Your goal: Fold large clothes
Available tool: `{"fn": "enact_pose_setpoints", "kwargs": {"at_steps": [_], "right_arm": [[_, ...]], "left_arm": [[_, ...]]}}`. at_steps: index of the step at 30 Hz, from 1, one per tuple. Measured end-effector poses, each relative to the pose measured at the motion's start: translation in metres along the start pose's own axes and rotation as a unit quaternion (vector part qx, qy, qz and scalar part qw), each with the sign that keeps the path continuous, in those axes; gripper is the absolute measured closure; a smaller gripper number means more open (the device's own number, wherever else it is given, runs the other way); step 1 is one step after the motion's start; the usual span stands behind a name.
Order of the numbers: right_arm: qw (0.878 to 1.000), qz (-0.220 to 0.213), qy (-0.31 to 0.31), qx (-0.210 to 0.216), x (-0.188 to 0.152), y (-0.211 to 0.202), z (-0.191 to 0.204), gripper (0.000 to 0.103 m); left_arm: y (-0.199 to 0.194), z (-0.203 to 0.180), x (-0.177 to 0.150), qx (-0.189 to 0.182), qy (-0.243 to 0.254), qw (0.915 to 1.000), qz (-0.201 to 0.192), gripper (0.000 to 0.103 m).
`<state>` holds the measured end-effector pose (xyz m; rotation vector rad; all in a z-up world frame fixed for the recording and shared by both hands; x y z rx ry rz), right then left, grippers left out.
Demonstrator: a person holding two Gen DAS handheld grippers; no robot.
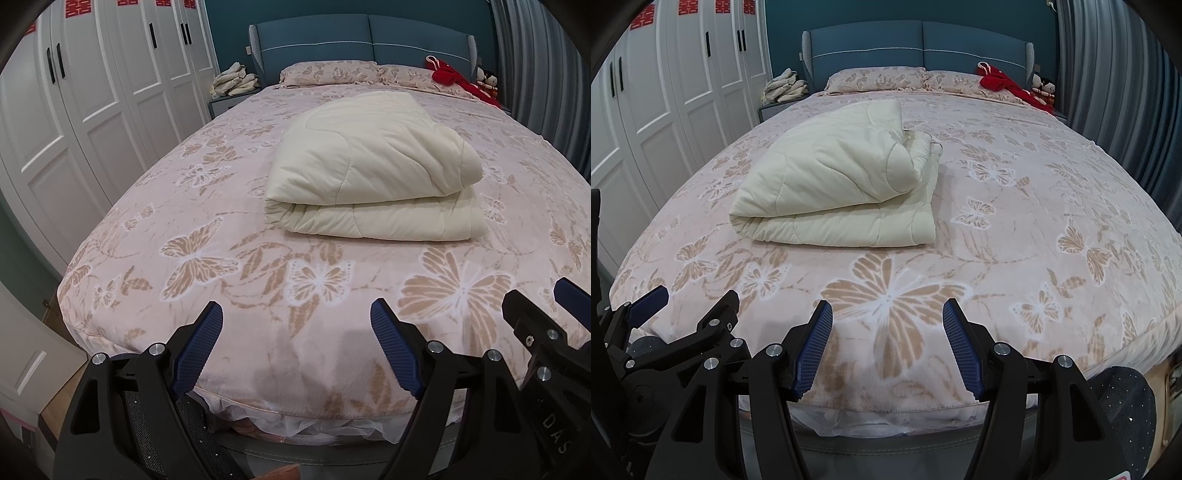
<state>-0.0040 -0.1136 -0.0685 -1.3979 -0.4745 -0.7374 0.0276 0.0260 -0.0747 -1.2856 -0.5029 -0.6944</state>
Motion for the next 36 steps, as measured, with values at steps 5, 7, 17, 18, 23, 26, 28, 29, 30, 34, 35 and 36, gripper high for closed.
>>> {"fn": "enact_pose_setpoints", "kwargs": {"at_steps": [5, 7, 17, 18, 23, 26, 28, 29, 30, 34, 35, 36], "right_arm": [[1.000, 0.000, -0.001, -0.001, 0.0001, 0.0001, 0.0006, 0.042], [1.000, 0.000, -0.001, -0.001, 0.0000, 0.0001, 0.0006, 0.042], [1.000, 0.001, 0.000, -0.001, -0.0016, 0.0005, 0.0011, 0.042], [1.000, 0.001, -0.001, -0.001, -0.0019, 0.0004, 0.0008, 0.042], [1.000, 0.001, -0.001, -0.002, -0.0024, 0.0006, 0.0002, 0.042], [1.000, 0.002, -0.001, -0.001, -0.0024, 0.0005, -0.0004, 0.042], [1.000, 0.001, -0.001, -0.001, -0.0023, 0.0004, -0.0003, 0.042], [1.000, 0.001, -0.001, -0.001, -0.0022, 0.0003, -0.0004, 0.042], [1.000, 0.001, -0.001, -0.001, -0.0018, 0.0005, -0.0001, 0.042], [1.000, 0.001, -0.002, -0.001, -0.0020, 0.0006, -0.0006, 0.042], [1.000, 0.001, -0.002, -0.001, -0.0023, 0.0005, -0.0008, 0.042], [1.000, 0.001, -0.002, -0.001, -0.0018, 0.0005, -0.0004, 0.042]], "left_arm": [[0.0016, 0.0002, -0.0003, -0.004, -0.002, 1.0000, 0.004, 0.023], [0.0014, -0.0001, -0.0003, -0.004, -0.002, 1.0000, 0.005, 0.023], [0.0045, 0.0010, -0.0025, -0.008, -0.009, 0.9998, 0.016, 0.022], [0.0049, 0.0011, -0.0026, -0.008, -0.008, 0.9998, 0.017, 0.022], [0.0051, -0.0006, -0.0045, -0.009, -0.006, 0.9998, 0.017, 0.022], [0.0052, -0.0008, -0.0045, -0.009, -0.006, 0.9998, 0.019, 0.022], [0.0048, -0.0007, -0.0046, -0.009, -0.006, 0.9998, 0.018, 0.022], [0.0048, -0.0008, -0.0045, -0.008, -0.006, 0.9998, 0.018, 0.022], [0.0048, -0.0008, -0.0045, -0.008, -0.006, 0.9998, 0.018, 0.022], [0.0048, -0.0009, -0.0045, -0.008, -0.005, 0.9998, 0.018, 0.023], [0.0048, -0.0009, -0.0044, -0.007, -0.005, 0.9998, 0.018, 0.023], [0.0047, -0.0007, -0.0045, -0.007, -0.005, 0.9998, 0.018, 0.023]]}}
Point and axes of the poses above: each gripper's, at about its wrist camera, not at the fingertips, and y roughly the way its jaws point, z to its left, x to its top, the point moved 1 cm from there along y, roughly the way its jaws point, and after that the axes turned 7 degrees about x, right-handed, at the moved point
